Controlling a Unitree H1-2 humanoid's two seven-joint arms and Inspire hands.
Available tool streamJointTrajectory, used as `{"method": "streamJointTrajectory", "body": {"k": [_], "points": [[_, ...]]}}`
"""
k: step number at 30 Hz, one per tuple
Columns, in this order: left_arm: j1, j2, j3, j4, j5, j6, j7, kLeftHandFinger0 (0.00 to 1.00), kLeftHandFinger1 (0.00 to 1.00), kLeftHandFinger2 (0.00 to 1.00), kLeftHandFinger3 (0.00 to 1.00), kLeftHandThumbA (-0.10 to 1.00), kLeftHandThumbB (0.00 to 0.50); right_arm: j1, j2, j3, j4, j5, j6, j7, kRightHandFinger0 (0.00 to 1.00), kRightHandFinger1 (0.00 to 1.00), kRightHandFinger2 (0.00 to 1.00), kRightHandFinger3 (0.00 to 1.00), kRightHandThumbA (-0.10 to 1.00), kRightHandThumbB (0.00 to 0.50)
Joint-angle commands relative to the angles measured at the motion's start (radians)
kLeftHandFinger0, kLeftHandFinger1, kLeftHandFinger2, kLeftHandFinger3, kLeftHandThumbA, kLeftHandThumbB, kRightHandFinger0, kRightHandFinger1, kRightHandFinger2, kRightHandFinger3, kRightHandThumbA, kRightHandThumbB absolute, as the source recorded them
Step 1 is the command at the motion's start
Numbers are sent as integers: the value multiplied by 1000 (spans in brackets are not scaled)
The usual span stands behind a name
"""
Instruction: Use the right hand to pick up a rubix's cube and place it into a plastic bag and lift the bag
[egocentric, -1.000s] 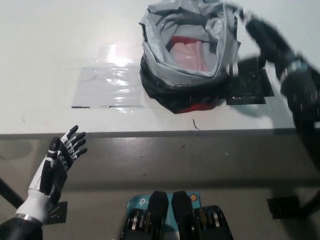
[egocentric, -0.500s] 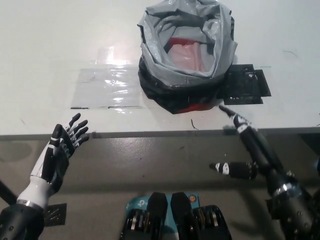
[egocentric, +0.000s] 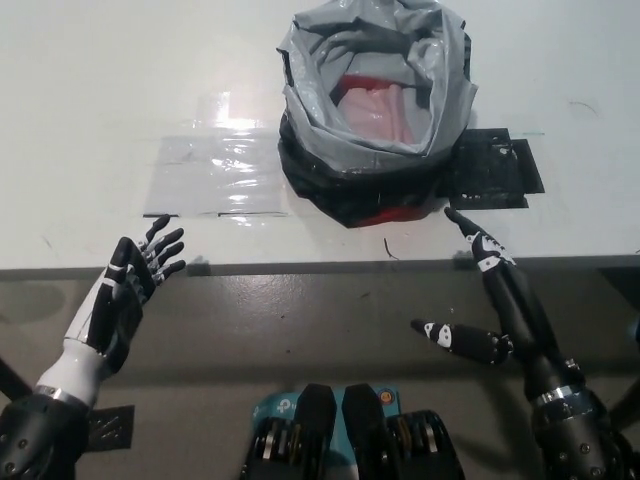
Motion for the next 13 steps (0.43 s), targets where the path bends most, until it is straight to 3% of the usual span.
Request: {"method": "streamJointTrajectory", "body": {"k": [1, 4, 10, 11, 13], "points": [[-28, 44, -5, -25, 10, -77, -45, 1000, 1000, 1000, 1000, 1000, 368, 12, 34, -37, -17, -1, -166, -108, 1000, 1000, 1000, 1000, 853, 139], [-15, 41, -7, -21, 12, -85, -46, 1000, 1000, 1000, 1000, 1000, 358, 22, 44, -44, -15, 40, -142, -72, 1000, 1000, 1000, 1000, 750, 113], [9, 39, -4, -14, 11, -100, -48, 1000, 1000, 1000, 1000, 1000, 352, 38, 53, -46, -25, 49, -128, -39, 1000, 1000, 1000, 1000, 702, 101], [10, 39, -4, -11, 9, -101, -50, 1000, 1000, 1000, 1000, 1000, 361, 40, 51, -44, -31, 49, -119, -29, 1000, 1000, 1000, 1000, 604, 107], [11, 38, -4, -10, 9, -102, -51, 1000, 1000, 1000, 1000, 1000, 362, 42, 50, -43, -33, 48, -116, -26, 1000, 1000, 1000, 1000, 580, 104]]}}
